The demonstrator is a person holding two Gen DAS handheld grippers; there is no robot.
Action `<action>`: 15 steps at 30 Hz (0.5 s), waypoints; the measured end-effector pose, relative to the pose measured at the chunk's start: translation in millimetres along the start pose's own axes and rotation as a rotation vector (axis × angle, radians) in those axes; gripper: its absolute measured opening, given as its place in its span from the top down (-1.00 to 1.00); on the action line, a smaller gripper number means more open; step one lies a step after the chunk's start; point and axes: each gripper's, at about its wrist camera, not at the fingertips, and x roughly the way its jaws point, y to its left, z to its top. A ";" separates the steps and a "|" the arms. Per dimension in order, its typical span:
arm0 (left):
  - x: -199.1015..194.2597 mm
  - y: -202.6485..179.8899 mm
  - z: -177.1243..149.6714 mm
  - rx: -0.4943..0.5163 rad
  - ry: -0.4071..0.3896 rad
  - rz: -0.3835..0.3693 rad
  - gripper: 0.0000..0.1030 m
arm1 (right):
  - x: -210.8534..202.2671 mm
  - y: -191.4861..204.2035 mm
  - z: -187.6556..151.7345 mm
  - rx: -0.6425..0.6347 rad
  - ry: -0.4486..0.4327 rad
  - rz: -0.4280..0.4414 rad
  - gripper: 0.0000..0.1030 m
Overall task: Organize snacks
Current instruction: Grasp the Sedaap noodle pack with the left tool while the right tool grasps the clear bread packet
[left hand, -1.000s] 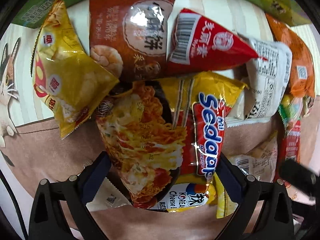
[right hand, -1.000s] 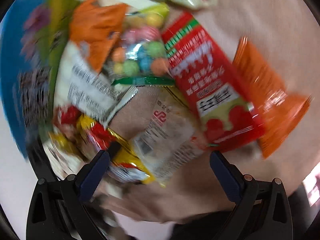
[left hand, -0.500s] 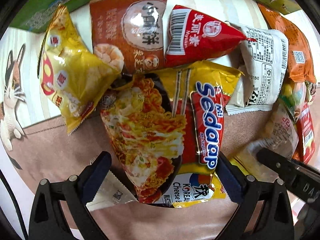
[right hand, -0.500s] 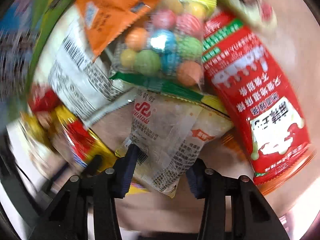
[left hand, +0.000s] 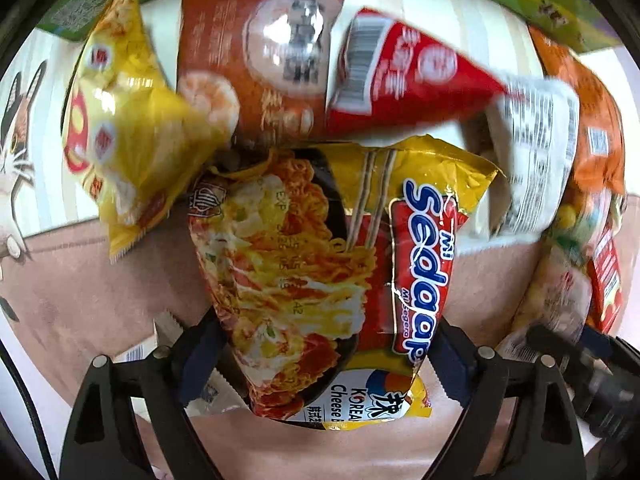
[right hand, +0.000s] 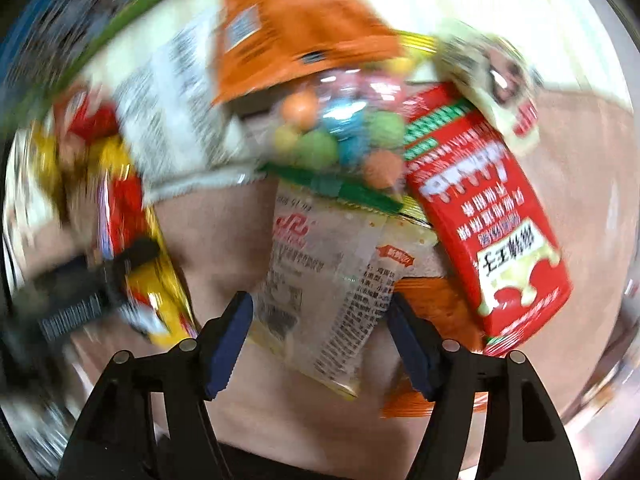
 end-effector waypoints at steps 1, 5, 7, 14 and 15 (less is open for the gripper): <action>2.7 0.9 -7.7 0.004 0.008 -0.001 -0.76 | -0.5 -3.5 1.1 0.063 -0.007 0.023 -0.39; 3.3 -2.4 -38.3 0.019 0.029 0.017 -0.76 | 6.7 -7.5 6.8 0.218 -0.001 0.054 -0.20; 6.5 -4.7 -53.0 0.026 0.040 0.020 -0.77 | 9.4 6.7 8.7 0.139 -0.007 0.009 -0.16; 20.1 -6.4 -78.2 0.032 0.051 0.014 -0.77 | -5.6 43.3 -5.0 -0.273 0.019 -0.134 -0.11; 18.5 -6.2 -80.6 0.033 0.046 0.017 -0.75 | -8.7 44.0 -6.4 -0.283 0.020 -0.132 -0.18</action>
